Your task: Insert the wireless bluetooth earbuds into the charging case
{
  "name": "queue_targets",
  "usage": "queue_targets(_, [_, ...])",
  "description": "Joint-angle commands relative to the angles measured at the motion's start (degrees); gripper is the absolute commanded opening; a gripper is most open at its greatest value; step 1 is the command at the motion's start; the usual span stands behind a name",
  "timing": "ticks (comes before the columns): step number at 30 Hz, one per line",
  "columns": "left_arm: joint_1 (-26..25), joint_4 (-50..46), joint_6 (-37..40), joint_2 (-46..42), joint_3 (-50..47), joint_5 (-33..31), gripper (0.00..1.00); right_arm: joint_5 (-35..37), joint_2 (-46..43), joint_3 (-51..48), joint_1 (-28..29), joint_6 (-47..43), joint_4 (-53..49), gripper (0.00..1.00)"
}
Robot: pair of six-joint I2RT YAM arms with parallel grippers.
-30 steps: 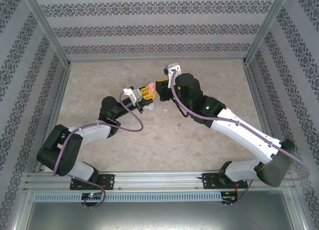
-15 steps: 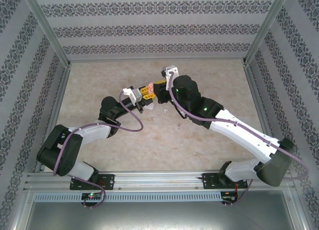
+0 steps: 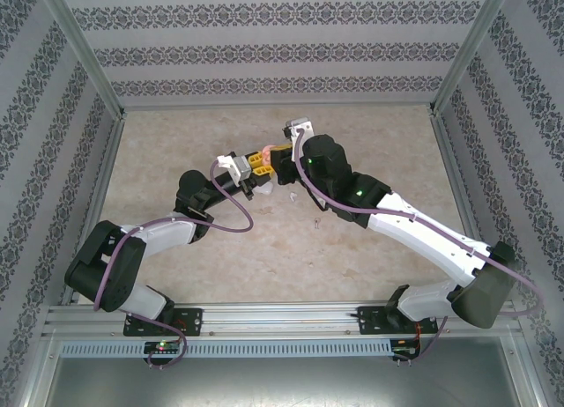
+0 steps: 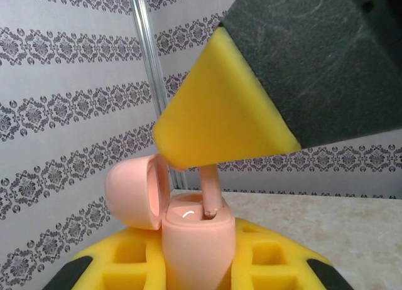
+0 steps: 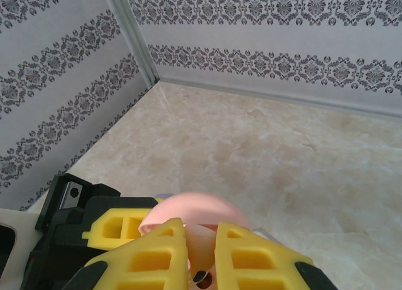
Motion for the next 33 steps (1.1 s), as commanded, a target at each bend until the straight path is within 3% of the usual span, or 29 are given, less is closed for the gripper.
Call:
queue_targets(1, [-0.7,3.9,-0.9,-1.6,1.8,1.1,0.0,0.3,0.5,-1.0,0.7,0.2,1.0,0.13])
queue_targets(7, [-0.7,3.2,-1.1,-1.7,2.2,1.2,0.0,-0.5,0.9,-1.2,0.7,-2.0,0.9,0.13])
queue_targets(25, [-0.7,1.8,-1.4,-2.4,2.8,1.3,0.0,-13.9,2.8,-0.9,1.3,-15.0,-3.2,0.11])
queue_targets(29, [-0.8,1.4,-1.4,-2.4,2.8,1.2,0.0,-12.1,3.3,-0.2,1.2,-13.9,-3.4,0.16])
queue_targets(33, [-0.7,1.1,-1.5,-2.2,2.8,1.0,0.0,-9.0,2.6,1.6,1.1,-10.9,-3.4,0.36])
